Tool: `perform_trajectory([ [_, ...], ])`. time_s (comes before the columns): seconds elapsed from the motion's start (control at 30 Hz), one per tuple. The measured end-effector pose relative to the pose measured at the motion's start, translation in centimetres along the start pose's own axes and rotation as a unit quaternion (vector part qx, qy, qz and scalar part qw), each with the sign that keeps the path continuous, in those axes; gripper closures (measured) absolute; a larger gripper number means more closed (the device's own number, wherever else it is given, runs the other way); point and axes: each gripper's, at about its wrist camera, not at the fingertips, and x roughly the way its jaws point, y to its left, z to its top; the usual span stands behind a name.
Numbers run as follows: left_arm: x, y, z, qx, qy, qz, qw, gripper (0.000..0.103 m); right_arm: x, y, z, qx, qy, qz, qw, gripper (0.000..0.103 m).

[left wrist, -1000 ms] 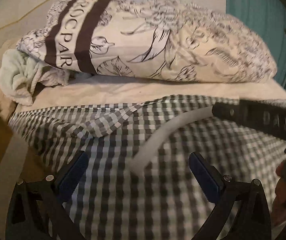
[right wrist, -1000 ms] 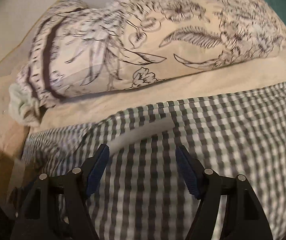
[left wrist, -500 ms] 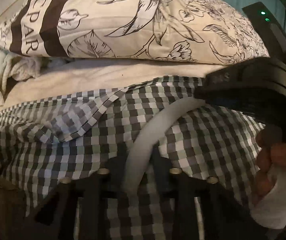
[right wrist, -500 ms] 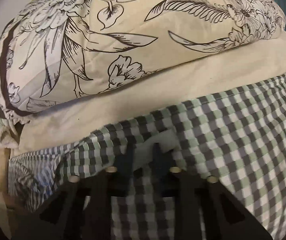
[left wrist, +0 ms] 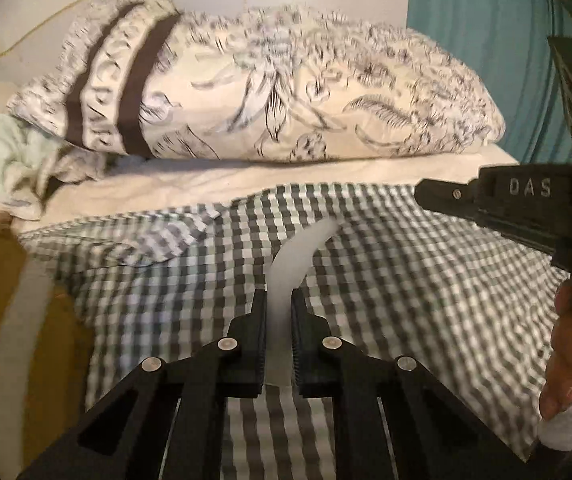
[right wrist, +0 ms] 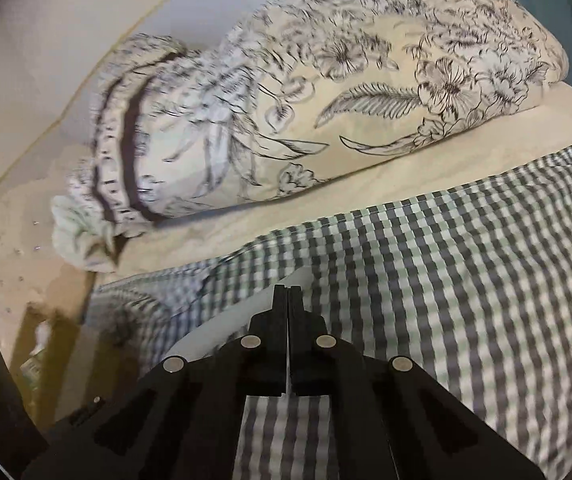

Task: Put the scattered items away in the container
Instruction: 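Carry the white tube into the box with the left tool and open it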

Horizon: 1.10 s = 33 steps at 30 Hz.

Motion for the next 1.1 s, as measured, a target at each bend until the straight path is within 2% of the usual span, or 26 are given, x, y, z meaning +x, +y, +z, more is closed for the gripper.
perform_trajectory([
  [0.23, -6.5, -0.7, -0.4, 0.017, -0.014, 0.015, 0.9997, 0.093, -5.3, 1.6, -0.9, -0.002, -0.019, 0.022, 1.0, 0.103],
  [0.5, -12.6, 0.1, -1.3, 0.005, -0.031, 0.031, 0.999, 0.092, -8.5, 4.5, -3.9, -0.016, -0.002, 0.065, 0.998, 0.102],
  [0.87, -22.5, 6.1, 0.9, -0.025, -0.108, 0.083, 0.9904, 0.092, -9.5, 10.1, -7.8, -0.064, 0.022, 0.105, 0.992, 0.102],
  [1.0, -24.5, 8.8, 0.5, -0.052, -0.126, 0.093, 0.9863, 0.092, -9.1, 12.0, -9.3, -0.087, 0.037, 0.111, 0.989, 0.102],
  [1.1, -25.1, 10.7, -0.4, -0.071, -0.125, 0.121, 0.9821, 0.092, -8.7, 12.9, -10.2, -0.102, 0.046, 0.11, 0.988, 0.102],
])
